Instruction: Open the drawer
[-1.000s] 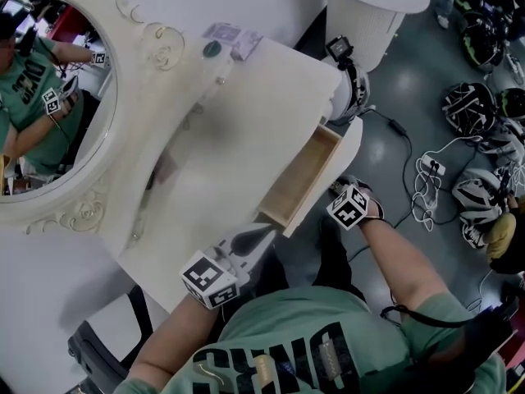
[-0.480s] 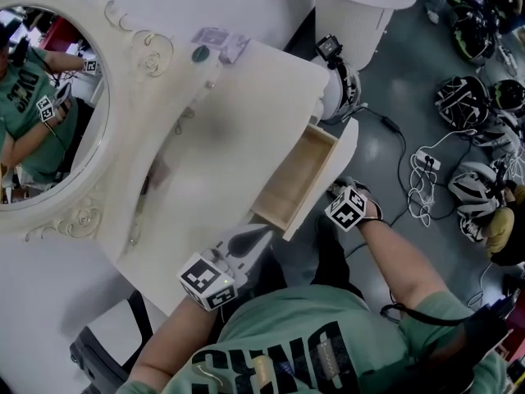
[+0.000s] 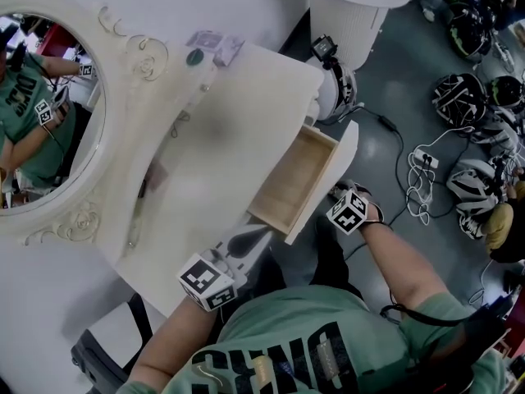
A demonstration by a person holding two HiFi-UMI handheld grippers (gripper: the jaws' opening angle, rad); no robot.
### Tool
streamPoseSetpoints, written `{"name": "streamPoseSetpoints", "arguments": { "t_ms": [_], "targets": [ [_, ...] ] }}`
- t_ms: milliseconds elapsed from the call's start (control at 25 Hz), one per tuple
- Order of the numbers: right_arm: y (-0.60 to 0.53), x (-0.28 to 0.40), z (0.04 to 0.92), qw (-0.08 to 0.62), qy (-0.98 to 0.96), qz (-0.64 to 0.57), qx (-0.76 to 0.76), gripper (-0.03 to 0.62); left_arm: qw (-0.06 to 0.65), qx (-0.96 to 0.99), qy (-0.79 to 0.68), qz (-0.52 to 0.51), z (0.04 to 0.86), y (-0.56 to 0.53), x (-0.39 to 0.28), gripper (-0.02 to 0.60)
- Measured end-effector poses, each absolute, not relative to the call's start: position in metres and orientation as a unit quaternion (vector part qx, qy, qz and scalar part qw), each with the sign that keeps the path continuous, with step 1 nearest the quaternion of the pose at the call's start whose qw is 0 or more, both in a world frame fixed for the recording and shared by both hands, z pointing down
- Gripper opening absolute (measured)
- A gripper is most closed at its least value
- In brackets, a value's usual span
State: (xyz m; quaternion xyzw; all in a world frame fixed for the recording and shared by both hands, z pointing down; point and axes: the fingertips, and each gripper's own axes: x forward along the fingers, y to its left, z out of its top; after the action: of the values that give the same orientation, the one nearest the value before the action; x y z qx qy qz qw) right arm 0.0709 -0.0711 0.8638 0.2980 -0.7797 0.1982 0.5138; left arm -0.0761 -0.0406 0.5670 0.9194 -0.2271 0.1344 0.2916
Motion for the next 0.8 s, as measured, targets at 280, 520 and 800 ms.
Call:
{"name": "streamPoseSetpoints", "arguments": {
  "t_ms": [280,520,800],
  "targets": [
    [-0.064,0.078,0.863,0.513,-0.779,0.201,0.3,0.141,0.293,0.919,-0.225,0.136,0.567,-0.039,-0.072,0.009],
    [-0.059,0.085,0.864,0.516,-0.777,0.198,0.301,0.141,0.291,0.92,-0.223,0.136,0.566,-0.039,-0.071,0.009],
    [-0.052,0.093,0.864,0.518,-0.776,0.197,0.302,0.141,0.288,0.922,-0.218,0.139,0.566,-0.037,-0.068,0.009]
  ]
}}
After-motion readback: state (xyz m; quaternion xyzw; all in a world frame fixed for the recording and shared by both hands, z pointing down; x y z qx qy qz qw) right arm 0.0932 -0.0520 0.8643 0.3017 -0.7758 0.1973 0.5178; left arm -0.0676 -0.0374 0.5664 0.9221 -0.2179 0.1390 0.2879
